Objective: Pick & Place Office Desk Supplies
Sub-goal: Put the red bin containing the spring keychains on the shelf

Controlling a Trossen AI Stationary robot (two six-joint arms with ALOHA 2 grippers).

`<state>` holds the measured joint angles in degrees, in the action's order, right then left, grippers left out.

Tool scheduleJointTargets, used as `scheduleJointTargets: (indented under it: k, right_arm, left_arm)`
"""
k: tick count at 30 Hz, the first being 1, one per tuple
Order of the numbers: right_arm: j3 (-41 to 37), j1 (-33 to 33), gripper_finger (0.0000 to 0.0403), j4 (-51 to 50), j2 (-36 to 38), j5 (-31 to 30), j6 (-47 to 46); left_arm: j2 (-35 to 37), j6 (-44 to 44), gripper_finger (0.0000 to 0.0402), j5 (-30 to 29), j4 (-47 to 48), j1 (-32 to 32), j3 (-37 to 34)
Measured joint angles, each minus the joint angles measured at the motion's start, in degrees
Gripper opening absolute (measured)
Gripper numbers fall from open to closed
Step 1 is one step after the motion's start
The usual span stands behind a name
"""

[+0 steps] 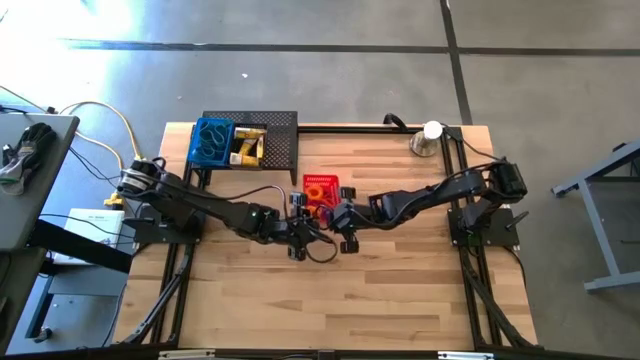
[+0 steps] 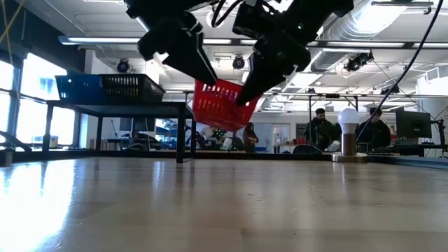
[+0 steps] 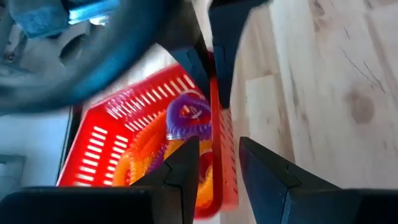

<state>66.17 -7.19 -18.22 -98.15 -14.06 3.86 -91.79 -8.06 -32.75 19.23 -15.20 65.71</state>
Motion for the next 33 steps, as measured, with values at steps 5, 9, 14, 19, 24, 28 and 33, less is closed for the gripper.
scheduleJointTargets:
  k: [5, 9, 14, 19, 24, 28, 33]
  right_arm:
    - [0.0, -0.8, 0.0002, 0.0, 0.0, -0.4, -1.5]
    - [0.6, -1.9, 0.0002, -0.1, 0.0, -1.0, -1.3]
    - [2.0, -2.9, 0.0002, -0.3, 0.0, -1.4, -0.8]
    - [3.9, -3.0, 0.0002, -0.1, 0.0, -1.6, 0.4]
    - [4.7, -3.4, 0.0002, 0.1, 0.0, -2.0, 1.0]
    - [4.7, -3.4, 0.0002, 0.0, 0.0, -2.1, 1.1]
    - [4.8, -3.4, 0.0002, -0.2, 0.0, -2.3, 1.2]
  left_arm:
    - [-0.4, 2.0, 0.0106, 1.5, 1.9, -0.5, 0.0]
    - [-0.3, 3.8, 0.0106, 2.0, 3.2, -0.5, 0.1]
    - [-0.3, 3.8, 0.0106, 2.6, 3.9, -0.5, 0.1]
    - [-0.3, 3.6, 0.0106, 3.3, 3.9, -0.5, 0.1]
    - [-0.3, 1.5, 0.0096, 3.5, 3.9, -0.5, 0.1]
    - [-0.3, -2.7, 0.0064, 3.4, 3.9, -0.5, 0.1]
    - [-0.3, -6.0, 0.0011, 1.9, 3.7, -0.8, 0.1]
